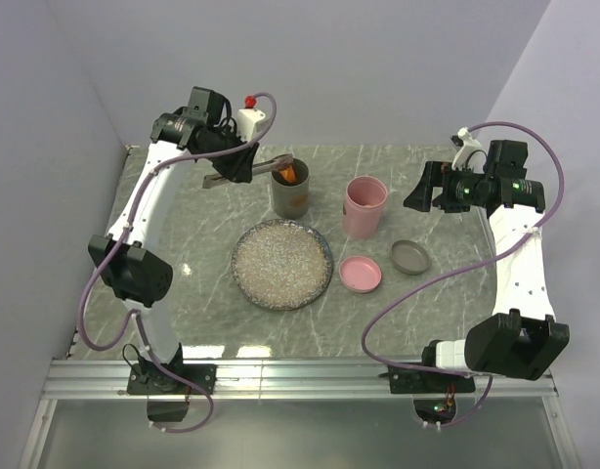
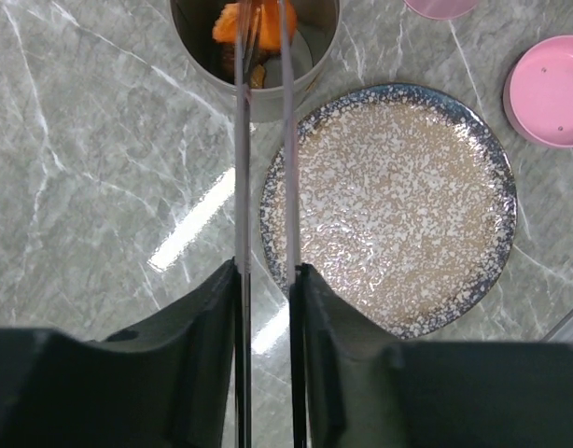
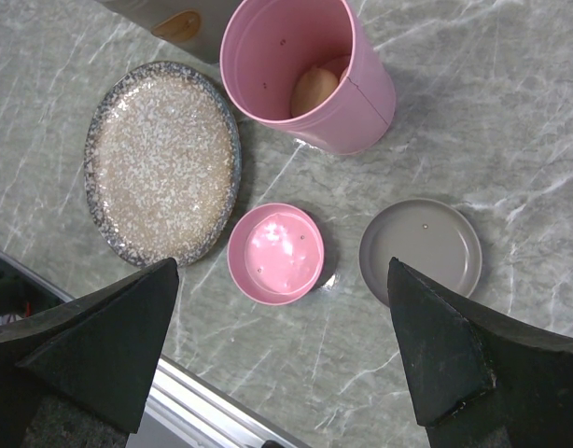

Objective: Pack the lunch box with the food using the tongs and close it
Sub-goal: Place the fake food in the packing box, then place the clamp at the center of the board.

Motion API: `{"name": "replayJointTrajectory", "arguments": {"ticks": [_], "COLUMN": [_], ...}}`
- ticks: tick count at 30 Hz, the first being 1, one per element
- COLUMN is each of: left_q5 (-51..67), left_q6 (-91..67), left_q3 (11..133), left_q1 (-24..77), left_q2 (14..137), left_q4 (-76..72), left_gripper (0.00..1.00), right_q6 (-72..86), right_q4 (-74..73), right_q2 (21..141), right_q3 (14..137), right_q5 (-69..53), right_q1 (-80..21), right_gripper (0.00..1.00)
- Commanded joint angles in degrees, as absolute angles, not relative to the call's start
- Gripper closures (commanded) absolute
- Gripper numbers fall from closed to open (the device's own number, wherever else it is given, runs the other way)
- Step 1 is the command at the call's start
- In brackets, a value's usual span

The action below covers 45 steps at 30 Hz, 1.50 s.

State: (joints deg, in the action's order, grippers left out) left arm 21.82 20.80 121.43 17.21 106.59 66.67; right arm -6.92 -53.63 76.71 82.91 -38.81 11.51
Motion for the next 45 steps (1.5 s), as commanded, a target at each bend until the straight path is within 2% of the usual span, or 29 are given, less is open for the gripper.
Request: {"name": "replayJointTrajectory", "arguments": {"ticks": [1,7,12,16,22,28,45], "left_q5": [23.7,24.5,26.5,26.2,27.2,25.1,21.4], "left_q6": [19.0,17.1,12.2,8.9,7.6,9.6,9.9], "left_q3": [123.1,122.1,119.4,109.6,96.2,81.4,73.1], "left_q1": [17.1,16.4,13.5,7.9,-2.3,-6.1,-7.4], "left_q2": [105.6,102.3,98.3,92.6,86.0,83.2,97.2], "left_q4": [63.5,61.5,57.9,52.7,47.9,39.2,30.6], "left_gripper": [0.63,0.53,0.56,0.51,0.51,0.51,0.48], "right_q6": [-7.3,-7.1,-7.4,-8.0,-9.1,-10.1,-13.0], "right_q4": [-53.3,-53.5,-53.9,-54.3,-54.7,-54.3,-55.2], "right_q2": [76.6,76.2,75.1,74.5,74.0,73.8,73.1], "right_q3": [83.5,83.6,83.8,83.8,83.1,81.8,81.2], "right_q5": [-38.6,-38.8,-38.7,-38.2,-37.7,-37.5,-34.5], "right_q1": [11.3,11.3,11.3,11.4,11.4,11.3,11.5], "right_gripper": [0.0,0.0,0.0,0.0,0.0,0.0,0.0]}}
